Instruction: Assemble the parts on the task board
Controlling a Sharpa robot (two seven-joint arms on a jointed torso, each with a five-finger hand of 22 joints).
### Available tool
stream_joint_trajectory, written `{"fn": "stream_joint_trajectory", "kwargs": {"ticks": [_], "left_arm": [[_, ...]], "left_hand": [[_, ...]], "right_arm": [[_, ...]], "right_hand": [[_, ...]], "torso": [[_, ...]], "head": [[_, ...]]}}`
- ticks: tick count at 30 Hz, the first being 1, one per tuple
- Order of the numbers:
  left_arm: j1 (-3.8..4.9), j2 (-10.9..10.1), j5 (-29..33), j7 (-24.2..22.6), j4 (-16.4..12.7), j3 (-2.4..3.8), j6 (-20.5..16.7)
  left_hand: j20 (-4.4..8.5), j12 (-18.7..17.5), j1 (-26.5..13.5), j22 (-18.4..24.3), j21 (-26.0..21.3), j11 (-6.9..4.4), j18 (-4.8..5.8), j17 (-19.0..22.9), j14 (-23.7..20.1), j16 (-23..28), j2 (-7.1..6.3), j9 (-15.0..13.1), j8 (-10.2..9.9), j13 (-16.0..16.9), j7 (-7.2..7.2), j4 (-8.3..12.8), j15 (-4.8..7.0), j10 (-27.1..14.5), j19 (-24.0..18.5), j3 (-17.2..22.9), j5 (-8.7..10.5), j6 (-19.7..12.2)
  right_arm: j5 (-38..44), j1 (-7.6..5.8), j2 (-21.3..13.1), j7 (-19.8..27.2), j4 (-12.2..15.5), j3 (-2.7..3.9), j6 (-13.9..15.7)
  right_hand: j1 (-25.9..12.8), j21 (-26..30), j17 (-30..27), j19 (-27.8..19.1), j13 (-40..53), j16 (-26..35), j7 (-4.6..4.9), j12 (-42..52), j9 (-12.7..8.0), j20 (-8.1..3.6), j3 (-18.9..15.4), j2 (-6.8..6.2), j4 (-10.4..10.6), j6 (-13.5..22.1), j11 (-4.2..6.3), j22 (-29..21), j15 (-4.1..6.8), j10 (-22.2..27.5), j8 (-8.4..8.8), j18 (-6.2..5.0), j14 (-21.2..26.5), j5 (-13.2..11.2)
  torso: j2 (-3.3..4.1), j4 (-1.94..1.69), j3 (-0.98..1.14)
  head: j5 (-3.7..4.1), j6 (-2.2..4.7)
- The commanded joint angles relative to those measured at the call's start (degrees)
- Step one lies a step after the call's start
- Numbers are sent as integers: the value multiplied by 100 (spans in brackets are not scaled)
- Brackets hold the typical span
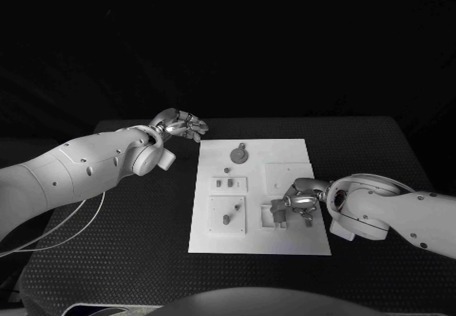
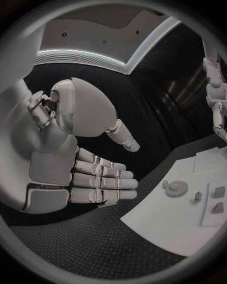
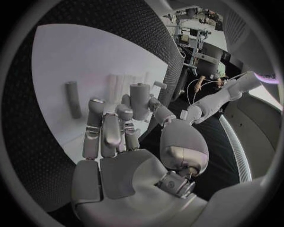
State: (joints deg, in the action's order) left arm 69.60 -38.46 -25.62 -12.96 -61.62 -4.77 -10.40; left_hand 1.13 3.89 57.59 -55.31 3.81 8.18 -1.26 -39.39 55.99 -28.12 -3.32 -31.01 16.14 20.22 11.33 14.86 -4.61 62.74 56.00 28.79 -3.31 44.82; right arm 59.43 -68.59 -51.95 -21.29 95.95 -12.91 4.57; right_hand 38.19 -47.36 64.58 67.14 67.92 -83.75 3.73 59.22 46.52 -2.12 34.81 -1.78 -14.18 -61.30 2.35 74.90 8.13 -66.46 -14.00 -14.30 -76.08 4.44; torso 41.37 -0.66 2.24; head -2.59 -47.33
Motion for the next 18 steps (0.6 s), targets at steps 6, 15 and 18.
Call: {"fn": "stream_joint_trajectory", "kwargs": {"ticks": [6, 15, 18], "left_arm": [[6, -1, 34, -50, -25, 5, 60], [6, -15, 34, -51, -38, 5, 56], [6, -14, 34, -53, -40, 5, 59]], "left_hand": [[-7, 16, -40, 7, 17, -10, -34, -10, 23, 42, -8, -3, 14, 6, 37, -1, -3, -2, -2, -40, -2, 6], [-7, 16, -42, 8, 16, -10, -34, -16, 24, 49, -9, -3, 15, 6, 36, -3, -3, -3, -3, -41, -2, 6], [-7, 16, -42, 8, 16, -10, -34, -16, 24, 49, -9, -3, 15, 6, 36, -3, -3, -3, -3, -41, -2, 6]], "right_arm": [[-181, 3, 161, -213, -78, -4, -273], [-24, 4, 266, -353, -158, -6, -154], [7, 4, 305, -384, -183, -7, -110]], "right_hand": [[15, 12, -41, 14, -16, 47, 16, -10, -13, 26, 145, 110, -163, -30, 6, 107, 19, -10, -12, -70, 42, 10], [-37, 19, -28, 7, -21, 48, 18, -14, -12, 34, 145, 79, -144, -37, 4, 108, 16, -6, -5, -70, 40, 9], [-37, 19, -28, 7, -21, 48, 18, -14, -12, 34, 145, 79, -144, -37, 4, 108, 16, -6, -5, -70, 40, 9]], "torso": [[2, -6, 0], [5, -6, 1], [3, -5, 2]], "head": [[-5, -24], [-14, -44], [-22, -53]]}}
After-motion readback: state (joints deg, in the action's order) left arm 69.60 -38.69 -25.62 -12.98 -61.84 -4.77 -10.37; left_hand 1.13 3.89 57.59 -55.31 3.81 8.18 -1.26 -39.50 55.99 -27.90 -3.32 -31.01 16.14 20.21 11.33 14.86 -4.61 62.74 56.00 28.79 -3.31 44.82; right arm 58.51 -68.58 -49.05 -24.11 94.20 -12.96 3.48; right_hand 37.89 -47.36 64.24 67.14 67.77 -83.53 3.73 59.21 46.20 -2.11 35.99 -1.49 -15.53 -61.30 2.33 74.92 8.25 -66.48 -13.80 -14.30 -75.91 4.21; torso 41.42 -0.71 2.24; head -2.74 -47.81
